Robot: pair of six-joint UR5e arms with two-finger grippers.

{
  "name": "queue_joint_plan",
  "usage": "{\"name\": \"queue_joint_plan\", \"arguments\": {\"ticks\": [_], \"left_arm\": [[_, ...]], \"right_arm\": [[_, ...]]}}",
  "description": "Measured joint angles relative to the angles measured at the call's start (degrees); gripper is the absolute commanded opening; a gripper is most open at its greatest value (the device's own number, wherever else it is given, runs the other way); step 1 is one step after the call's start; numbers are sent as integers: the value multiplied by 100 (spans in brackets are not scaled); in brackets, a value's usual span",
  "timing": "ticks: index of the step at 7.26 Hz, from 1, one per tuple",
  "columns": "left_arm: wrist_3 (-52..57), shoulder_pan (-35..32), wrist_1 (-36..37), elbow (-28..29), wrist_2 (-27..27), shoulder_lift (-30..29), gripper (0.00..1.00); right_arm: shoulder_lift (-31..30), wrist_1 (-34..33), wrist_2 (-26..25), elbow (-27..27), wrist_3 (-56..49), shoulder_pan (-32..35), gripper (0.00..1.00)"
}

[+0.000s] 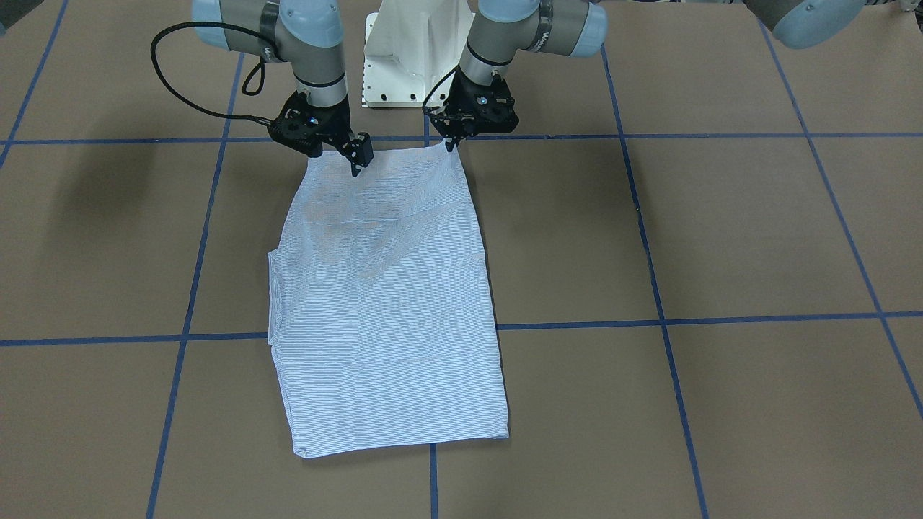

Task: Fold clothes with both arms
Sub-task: 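Lower both grippers onto the near shirt corners and close on the fabric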

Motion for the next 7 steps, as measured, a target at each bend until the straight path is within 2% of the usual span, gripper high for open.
{"name": "queue_joint_plan", "arguments": {"ticks": [6, 7], "left_arm": [[0, 0, -1, -5, 2, -3, 0], [0, 0, -1, -5, 6, -3, 0]], "right_arm": [[-52, -8, 14, -120, 15, -63, 100], [-52, -6, 21, -122, 14, -65, 95]]}}
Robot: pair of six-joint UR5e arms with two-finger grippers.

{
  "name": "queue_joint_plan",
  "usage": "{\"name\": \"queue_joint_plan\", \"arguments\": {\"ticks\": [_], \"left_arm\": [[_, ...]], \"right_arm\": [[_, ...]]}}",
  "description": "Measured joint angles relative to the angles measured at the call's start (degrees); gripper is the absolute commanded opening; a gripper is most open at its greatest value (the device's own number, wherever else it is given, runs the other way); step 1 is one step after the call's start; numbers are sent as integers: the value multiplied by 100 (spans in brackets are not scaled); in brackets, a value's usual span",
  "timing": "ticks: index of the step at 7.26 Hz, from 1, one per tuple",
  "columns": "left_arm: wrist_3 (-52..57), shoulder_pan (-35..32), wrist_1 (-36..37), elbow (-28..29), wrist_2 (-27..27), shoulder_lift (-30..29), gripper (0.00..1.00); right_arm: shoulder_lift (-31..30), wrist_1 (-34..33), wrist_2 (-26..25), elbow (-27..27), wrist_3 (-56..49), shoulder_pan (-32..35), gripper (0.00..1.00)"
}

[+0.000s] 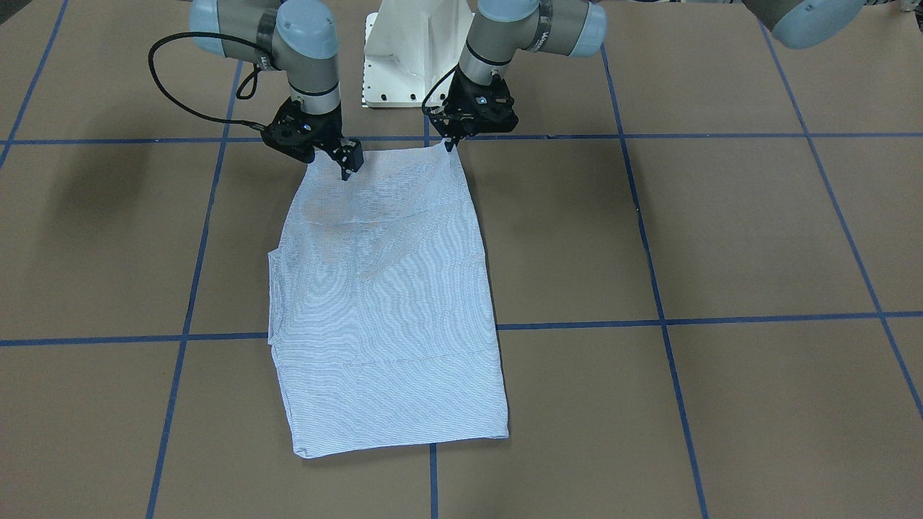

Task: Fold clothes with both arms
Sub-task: 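Lower both grippers onto the near shirt corners and close on the fabric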

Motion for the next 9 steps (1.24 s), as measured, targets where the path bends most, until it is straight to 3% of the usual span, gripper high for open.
{"name": "queue_joint_plan", "arguments": {"ticks": [1, 2, 3, 5, 8, 9], "left_arm": [[0, 0, 0, 0, 2, 0, 0], [0, 0, 0, 1, 3, 0, 0], [0, 0, 0, 5, 3, 1, 0], [0, 0, 0, 8, 3, 4, 0], [0, 0, 0, 9, 3, 6, 0], [0, -1, 0, 9, 3, 8, 0]], "right_arm": [[-1, 4, 4, 1, 2, -1, 83], [-5, 6, 5, 2, 3, 1, 56], [-7, 7, 6, 3, 4, 3, 43], [-5, 4, 6, 4, 4, 3, 39], [26, 3, 29, 25, -9, 1, 4], [40, 5, 57, 33, -19, 1, 0]]}}
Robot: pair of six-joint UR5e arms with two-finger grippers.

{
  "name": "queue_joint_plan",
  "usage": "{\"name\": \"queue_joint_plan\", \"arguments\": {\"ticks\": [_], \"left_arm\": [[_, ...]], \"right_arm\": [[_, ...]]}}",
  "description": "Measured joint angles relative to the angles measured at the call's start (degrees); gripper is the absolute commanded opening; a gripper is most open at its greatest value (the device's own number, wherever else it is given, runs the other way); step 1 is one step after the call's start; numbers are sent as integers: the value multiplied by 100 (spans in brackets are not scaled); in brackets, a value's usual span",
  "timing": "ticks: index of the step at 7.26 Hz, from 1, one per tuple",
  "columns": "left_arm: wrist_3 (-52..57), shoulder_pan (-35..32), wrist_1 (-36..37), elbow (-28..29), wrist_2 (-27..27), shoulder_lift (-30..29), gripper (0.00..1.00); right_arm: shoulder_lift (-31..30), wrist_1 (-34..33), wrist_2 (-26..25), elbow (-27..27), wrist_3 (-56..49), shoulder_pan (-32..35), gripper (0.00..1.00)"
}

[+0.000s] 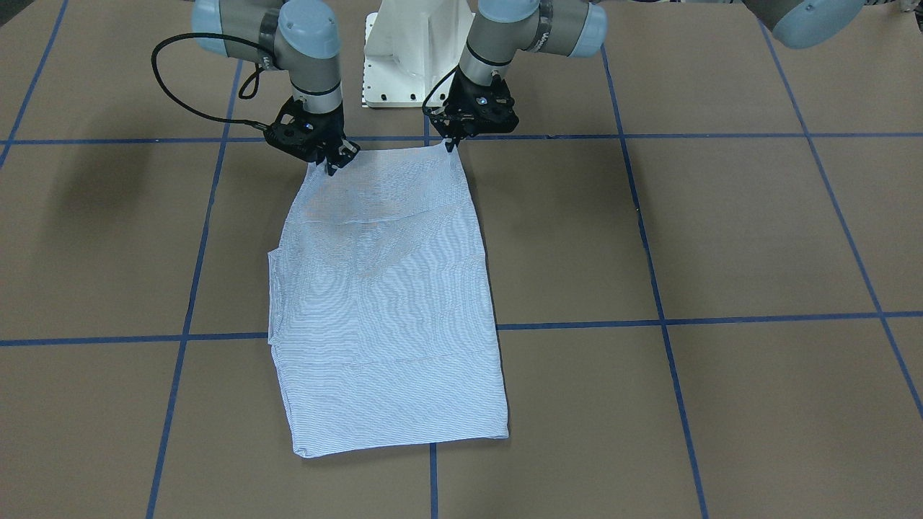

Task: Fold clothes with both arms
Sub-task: 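Lower both grippers onto the near shirt corners and close on the fabric, then lift the near edge with both grippers and pull it toward the robot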

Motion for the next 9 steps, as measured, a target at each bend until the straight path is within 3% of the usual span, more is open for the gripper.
{"name": "queue_joint_plan", "arguments": {"ticks": [5, 9], "left_arm": [[0, -21, 4, -142, -5, 7, 0], [8, -30, 675, -949, -137, 67, 0]], "right_arm": [[35, 8, 61, 148, 32, 17, 0], [-148, 10, 469, 799, -87, 58, 0]]}}
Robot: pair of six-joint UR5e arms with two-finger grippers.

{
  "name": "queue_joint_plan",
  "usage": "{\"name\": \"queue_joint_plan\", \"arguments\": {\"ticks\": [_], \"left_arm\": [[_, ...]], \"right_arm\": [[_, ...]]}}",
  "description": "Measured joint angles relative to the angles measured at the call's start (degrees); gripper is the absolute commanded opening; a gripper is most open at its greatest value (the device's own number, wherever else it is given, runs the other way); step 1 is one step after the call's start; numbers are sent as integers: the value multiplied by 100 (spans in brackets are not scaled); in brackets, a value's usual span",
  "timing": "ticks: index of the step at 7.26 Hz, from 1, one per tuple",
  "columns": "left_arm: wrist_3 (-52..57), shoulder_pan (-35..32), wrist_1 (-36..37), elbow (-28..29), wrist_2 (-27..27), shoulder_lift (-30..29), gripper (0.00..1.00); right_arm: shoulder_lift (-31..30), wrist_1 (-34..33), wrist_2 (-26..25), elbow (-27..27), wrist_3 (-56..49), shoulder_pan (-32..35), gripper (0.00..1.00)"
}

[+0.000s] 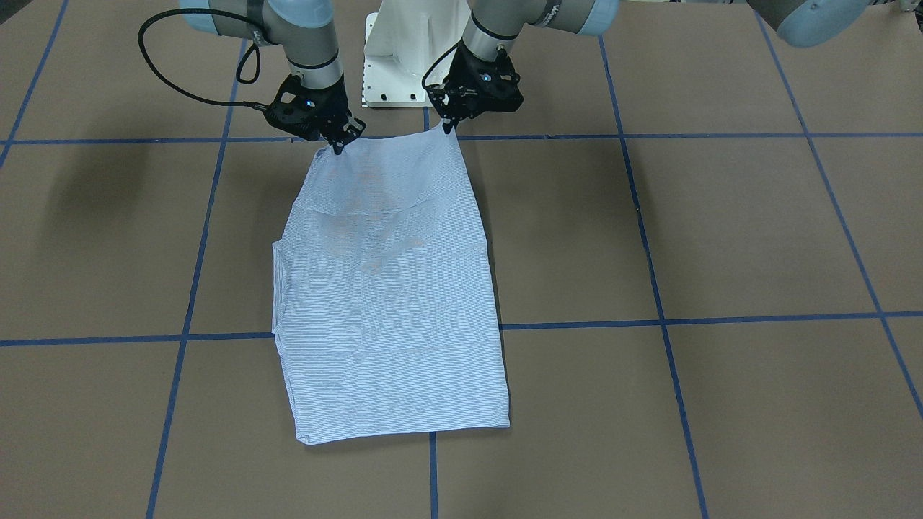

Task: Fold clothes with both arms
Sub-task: 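Lift the near edge with both grippers and pull it toward the robot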

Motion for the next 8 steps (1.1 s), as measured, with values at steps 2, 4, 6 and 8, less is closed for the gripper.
{"name": "queue_joint_plan", "arguments": {"ticks": [2, 4, 6, 8], "left_arm": [[0, 37, 635, -517, -122, -9, 0], [0, 126, 1238, -951, -404, -16, 0], [0, 305, 1779, -1347, -585, -24, 0], [79, 321, 1882, -1417, -633, -50, 0]], "right_arm": [[-206, -4, 448, 566, -49, 8, 0], [-277, -15, 1119, 896, -57, 20, 0], [-281, -24, 1730, 1014, -57, 122, 0], [-218, -39, 1943, 951, -64, 491, 0]]}}
